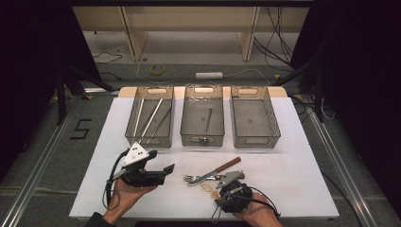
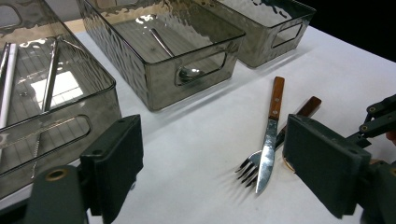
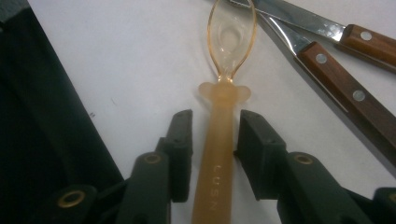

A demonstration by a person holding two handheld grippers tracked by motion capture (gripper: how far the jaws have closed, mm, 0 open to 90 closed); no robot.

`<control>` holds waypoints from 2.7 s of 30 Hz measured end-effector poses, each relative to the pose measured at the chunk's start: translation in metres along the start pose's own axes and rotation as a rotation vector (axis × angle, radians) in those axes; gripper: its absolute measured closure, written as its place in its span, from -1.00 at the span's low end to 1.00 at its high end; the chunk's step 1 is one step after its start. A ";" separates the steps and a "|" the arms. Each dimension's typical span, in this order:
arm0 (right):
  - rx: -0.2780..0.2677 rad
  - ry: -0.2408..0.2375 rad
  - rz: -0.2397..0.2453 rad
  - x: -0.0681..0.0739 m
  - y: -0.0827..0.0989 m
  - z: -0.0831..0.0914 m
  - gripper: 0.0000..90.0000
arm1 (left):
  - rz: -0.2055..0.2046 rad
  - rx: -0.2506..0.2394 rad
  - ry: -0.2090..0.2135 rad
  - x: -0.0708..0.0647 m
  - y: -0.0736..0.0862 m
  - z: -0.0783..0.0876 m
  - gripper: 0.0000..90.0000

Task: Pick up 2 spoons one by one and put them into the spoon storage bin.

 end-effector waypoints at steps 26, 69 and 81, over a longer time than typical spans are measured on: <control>-0.053 -0.030 -0.013 -0.007 -0.004 0.011 0.74 | 0.001 -0.045 -0.006 0.003 -0.001 0.005 -0.56; -0.356 -0.005 -0.104 -0.100 -0.129 0.071 0.74 | 0.025 -0.101 -0.019 0.012 -0.003 0.008 -0.59; -0.367 0.034 -0.155 -0.134 -0.167 0.063 0.74 | 0.024 -0.114 -0.024 0.012 -0.004 0.009 -0.59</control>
Point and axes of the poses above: each handheld gripper's, and its own axes: z roughly backward along the jaws, y roughly out of its underside, x roughly to its left, the point moved 8 cm from there along -z, roughly forward along the jaws, and after that the axes turned 2 degrees about x, right-handed, at the moved point
